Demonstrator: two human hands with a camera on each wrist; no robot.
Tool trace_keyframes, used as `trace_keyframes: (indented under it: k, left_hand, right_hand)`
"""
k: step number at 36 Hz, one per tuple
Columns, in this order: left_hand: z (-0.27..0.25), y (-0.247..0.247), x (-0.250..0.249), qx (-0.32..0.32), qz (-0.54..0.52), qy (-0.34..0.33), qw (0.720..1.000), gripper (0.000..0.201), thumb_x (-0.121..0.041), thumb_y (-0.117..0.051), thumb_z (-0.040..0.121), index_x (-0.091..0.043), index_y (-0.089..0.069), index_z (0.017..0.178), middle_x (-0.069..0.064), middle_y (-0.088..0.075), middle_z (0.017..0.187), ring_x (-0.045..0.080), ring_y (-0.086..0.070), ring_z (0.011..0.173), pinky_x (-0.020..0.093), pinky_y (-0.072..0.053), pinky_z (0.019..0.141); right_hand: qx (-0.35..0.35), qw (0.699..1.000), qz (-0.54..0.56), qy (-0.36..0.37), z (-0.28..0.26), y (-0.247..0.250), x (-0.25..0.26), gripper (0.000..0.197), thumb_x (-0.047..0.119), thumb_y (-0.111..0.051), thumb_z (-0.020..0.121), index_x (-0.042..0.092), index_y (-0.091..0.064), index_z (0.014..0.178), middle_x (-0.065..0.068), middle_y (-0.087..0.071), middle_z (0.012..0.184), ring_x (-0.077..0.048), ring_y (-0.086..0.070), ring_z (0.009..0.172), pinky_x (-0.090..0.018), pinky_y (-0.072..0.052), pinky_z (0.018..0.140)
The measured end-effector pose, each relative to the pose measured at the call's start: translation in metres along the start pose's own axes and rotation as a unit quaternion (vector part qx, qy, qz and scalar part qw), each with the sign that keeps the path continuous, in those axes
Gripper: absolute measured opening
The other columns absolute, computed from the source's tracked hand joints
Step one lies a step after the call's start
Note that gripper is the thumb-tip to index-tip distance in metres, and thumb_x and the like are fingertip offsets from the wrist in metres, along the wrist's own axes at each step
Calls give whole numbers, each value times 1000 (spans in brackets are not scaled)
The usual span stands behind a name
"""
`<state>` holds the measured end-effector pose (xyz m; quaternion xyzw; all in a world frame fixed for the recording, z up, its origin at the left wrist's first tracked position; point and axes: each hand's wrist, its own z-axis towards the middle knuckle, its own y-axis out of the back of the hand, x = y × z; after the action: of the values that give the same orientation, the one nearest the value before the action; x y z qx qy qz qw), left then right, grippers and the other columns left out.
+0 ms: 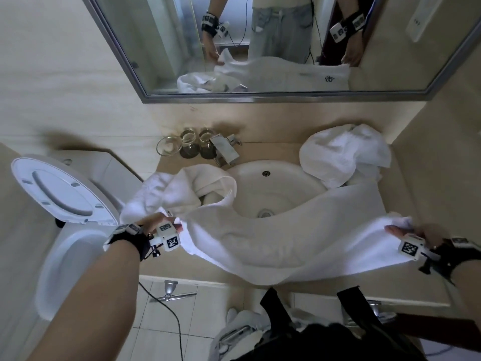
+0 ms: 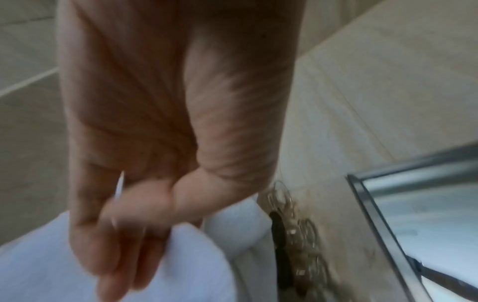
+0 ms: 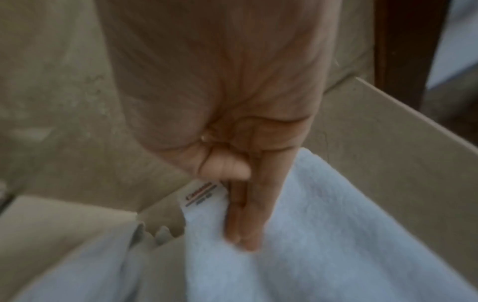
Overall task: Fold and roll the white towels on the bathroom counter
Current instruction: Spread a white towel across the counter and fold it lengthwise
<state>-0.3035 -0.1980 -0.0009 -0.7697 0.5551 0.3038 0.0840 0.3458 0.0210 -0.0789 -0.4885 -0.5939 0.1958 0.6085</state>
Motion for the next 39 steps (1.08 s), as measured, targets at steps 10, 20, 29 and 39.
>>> trace_keyframes:
  k: [10,20,29,39]
  left_hand:
    - [31,-53,-23,-47,430,-97,897,67,-35,-82,67,-13,-58,126,6,-58,128,26,-53,121,31,-45,95]
    - [60,-82,-45,22,483,-103,869,62,-46,-79,70,-10,-61,117,5,-59,115,28,-54,118,29,-43,89]
    - [88,-115,-70,91,566,-235,785,10,-35,-74,77,-26,-74,81,-7,-66,91,20,-58,100,26,-42,89]
    - [98,-140,-64,73,648,-276,706,53,-60,-72,69,-37,-62,116,1,-46,124,25,-42,119,38,-35,103]
  right_hand:
    - [-615,661,-379,-203,50,-61,-1,60,29,-73,80,4,-53,131,-14,-52,134,-36,-50,119,-41,-39,98]
    - [-530,585,-524,-321,103,-43,11,116,65,-79,42,-4,-51,130,-20,-52,134,-35,-47,127,-38,-37,106]
    - [-529,557,-529,-362,126,-72,4,93,53,-71,69,-4,-42,137,-20,-42,144,-33,-42,130,-35,-33,107]
    - [-569,574,-509,-295,112,-59,9,66,27,-62,91,1,-33,144,-17,-32,152,-31,-32,139,-36,-25,111]
